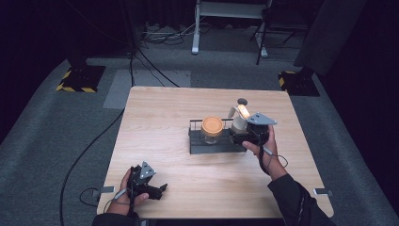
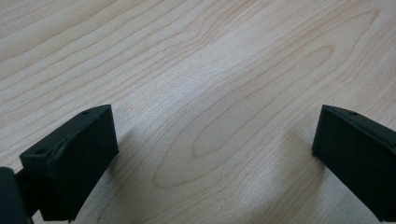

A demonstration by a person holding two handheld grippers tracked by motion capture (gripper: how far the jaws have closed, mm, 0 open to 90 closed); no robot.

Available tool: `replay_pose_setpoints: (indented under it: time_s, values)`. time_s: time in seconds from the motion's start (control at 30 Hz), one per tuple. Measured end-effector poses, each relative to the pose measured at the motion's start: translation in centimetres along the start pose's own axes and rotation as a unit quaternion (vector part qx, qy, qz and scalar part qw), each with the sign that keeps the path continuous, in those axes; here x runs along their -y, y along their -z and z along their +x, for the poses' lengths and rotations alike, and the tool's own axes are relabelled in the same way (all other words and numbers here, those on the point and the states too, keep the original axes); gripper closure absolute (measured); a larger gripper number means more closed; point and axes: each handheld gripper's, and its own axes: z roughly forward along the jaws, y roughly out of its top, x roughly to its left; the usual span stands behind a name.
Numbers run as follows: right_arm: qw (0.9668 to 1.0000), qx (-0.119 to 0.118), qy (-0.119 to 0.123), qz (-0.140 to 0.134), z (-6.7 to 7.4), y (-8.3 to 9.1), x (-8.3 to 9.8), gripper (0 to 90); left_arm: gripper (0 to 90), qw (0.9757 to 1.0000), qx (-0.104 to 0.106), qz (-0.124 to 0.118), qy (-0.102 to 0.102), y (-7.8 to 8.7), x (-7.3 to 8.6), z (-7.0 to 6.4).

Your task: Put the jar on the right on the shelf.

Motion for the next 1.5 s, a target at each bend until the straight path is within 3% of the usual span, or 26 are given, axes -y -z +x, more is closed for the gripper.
replay_pose_setpoints:
  time_s: [0.5,0.67,0.9,1.17,1.5]
  values:
    - [0.9981,-0.026,0.045,0.032,-0.3,0.4,0.4,2.4,0.2,1.0,0.0,0.0,0.001,0.0,0.0,0.0]
    - [0.9949,-0.047,0.072,0.052,-0.9,1.1,0.2,2.4,0.2,1.0,0.0,0.0,0.001,0.0,0.0,0.0]
    - [0.9915,-0.056,0.098,0.065,-1.0,2.1,0.3,2.4,0.2,1.0,0.0,0.0,0.0,0.0,0.0,0.0]
    - [0.9866,-0.061,0.132,0.074,-0.8,3.2,0.5,2.4,0.2,1.0,0.0,0.0,0.001,0.0,0.0,0.0]
    - [0.9839,-0.059,0.153,0.072,-0.6,4.5,1.2,2.6,0.1,1.0,0.0,0.0,0.001,0.0,0.0,0.0]
